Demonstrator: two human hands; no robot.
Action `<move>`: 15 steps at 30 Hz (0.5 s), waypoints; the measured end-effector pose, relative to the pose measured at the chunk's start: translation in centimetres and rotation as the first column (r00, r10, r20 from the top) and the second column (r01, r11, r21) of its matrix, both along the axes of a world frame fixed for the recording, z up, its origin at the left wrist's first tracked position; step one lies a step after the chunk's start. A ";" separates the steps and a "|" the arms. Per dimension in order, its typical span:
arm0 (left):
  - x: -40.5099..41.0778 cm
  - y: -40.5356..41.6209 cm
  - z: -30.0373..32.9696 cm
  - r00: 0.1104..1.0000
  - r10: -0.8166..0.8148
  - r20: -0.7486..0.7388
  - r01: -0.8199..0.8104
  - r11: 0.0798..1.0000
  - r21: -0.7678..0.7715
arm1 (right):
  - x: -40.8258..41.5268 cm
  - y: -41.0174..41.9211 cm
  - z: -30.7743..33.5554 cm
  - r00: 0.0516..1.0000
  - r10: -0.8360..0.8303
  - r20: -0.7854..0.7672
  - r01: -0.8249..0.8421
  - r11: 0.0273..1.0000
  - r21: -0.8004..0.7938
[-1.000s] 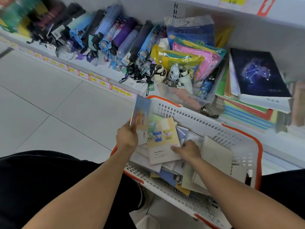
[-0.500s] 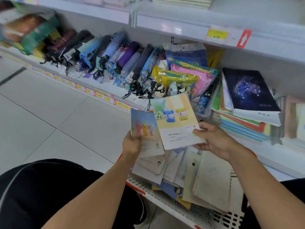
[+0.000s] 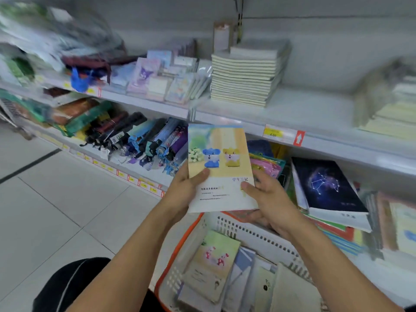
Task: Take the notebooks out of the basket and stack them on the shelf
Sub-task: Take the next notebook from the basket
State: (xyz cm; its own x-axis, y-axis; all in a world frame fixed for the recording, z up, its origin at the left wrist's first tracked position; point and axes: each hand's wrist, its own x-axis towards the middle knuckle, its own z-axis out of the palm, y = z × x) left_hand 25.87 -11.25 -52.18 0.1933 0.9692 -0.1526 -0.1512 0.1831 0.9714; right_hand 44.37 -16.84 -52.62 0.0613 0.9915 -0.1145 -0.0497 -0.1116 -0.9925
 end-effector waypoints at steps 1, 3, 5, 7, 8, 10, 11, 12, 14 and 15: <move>0.1 0.4 1.4 1.000 -0.023 0.007 0.023 0.999 0.034 | 0.1 0.2 1.4 0.999 -0.026 0.032 0.025 0.999 0.042; 0.6 0.9 4.3 0.996 -0.065 -0.055 0.071 0.989 0.126 | 0.4 0.6 4.2 0.994 -0.106 0.033 0.102 0.988 0.112; 1.5 1.2 7.0 0.976 -0.121 -0.182 0.160 0.963 0.216 | 0.9 1.5 6.7 0.981 -0.194 0.007 0.190 0.970 0.153; 2.7 2.0 8.9 0.962 -0.162 -0.218 0.221 0.935 0.279 | 1.8 2.7 8.7 0.964 -0.262 0.052 0.248 0.949 0.193; 3.4 2.5 9.6 0.968 -0.153 -0.199 0.208 0.932 0.295 | 2.2 3.3 9.6 0.958 -0.272 0.090 0.249 0.946 0.206; 4.7 3.9 10.7 0.983 -0.097 -0.154 0.139 0.947 0.290 | 3.3 4.8 11.3 0.959 -0.256 0.120 0.231 0.953 0.195; 5.3 4.8 11.3 0.987 -0.079 -0.139 0.114 0.957 0.268 | 3.8 5.4 12.1 0.966 -0.235 0.107 0.215 0.961 0.172; 5.8 5.5 11.9 0.989 -0.073 -0.125 0.101 0.967 0.236 | 4.2 6.0 12.9 0.974 -0.211 0.081 0.197 0.969 0.146; 6.6 7.6 12.8 0.993 -0.087 -0.082 0.101 0.979 0.180 | 5.1 7.3 14.2 0.984 -0.177 0.023 0.173 0.977 0.122; 7.0 8.8 13.3 0.995 -0.089 -0.054 0.097 0.981 0.168 | 5.5 8.1 14.8 0.983 -0.183 0.000 0.182 0.976 0.122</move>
